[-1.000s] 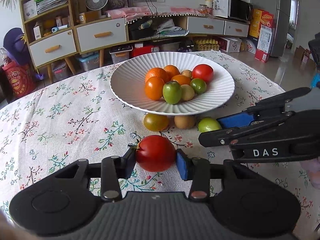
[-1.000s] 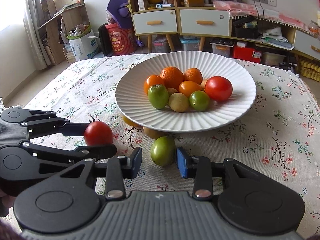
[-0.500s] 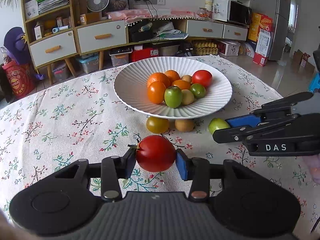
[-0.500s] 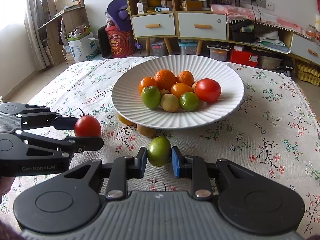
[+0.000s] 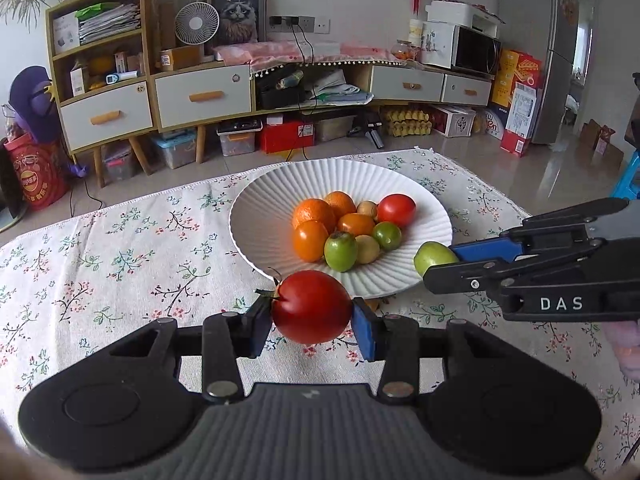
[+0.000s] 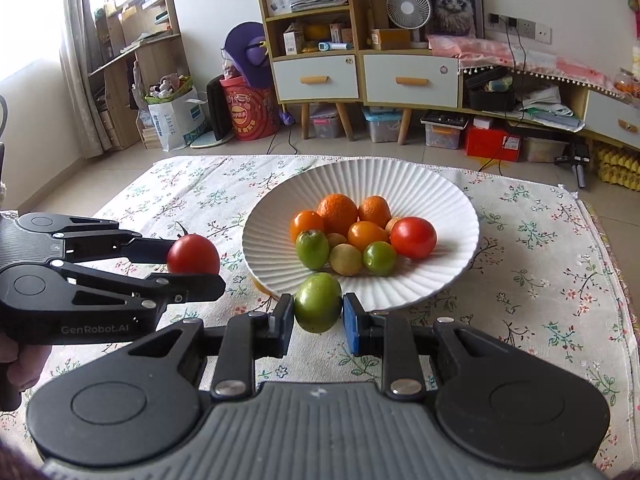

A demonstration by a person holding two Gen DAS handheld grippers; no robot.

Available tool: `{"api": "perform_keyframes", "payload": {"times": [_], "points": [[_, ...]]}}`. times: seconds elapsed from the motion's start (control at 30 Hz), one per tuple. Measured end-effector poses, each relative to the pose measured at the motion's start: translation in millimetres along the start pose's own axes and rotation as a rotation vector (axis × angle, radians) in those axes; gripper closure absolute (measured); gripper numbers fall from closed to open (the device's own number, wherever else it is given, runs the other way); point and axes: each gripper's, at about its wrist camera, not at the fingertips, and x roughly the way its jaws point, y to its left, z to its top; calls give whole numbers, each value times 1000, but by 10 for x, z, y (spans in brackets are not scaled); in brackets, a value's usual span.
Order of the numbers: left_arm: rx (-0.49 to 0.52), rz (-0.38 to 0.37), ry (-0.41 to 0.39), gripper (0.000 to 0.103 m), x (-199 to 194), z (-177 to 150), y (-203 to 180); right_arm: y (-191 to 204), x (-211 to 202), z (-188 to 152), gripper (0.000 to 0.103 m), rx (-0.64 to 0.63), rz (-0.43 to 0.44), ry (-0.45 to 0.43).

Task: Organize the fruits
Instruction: 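Carry the light green and red tomatoes up over the white bowl, then lower both tomatoes into the bowl and open both tools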

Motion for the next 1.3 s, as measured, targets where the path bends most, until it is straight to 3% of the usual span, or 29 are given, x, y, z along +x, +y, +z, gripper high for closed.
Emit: {"api": "perform_keyframes", "payload": {"times": [0.3,0.53,0.87,0.97,1.13,1.3], "points": [[35,8,27,60,305,191,-43,-287,210,149,79,77,-105,6],[36,30,60,60,491,234,-39,-316,309,144,79,78,-130,26],[34,22,43,58,484,228,-53,-289,316,134,77,52,-133,27],[27,23,25,52,429,228,-45,-313,290,151,76,63,-139,18],[48,55,13,32,316,224,-66,-355,227,184,59,93,-136,16],[46,55,11,24,208,167,-36,-353,140,205,51,102,-133,-7]]}}
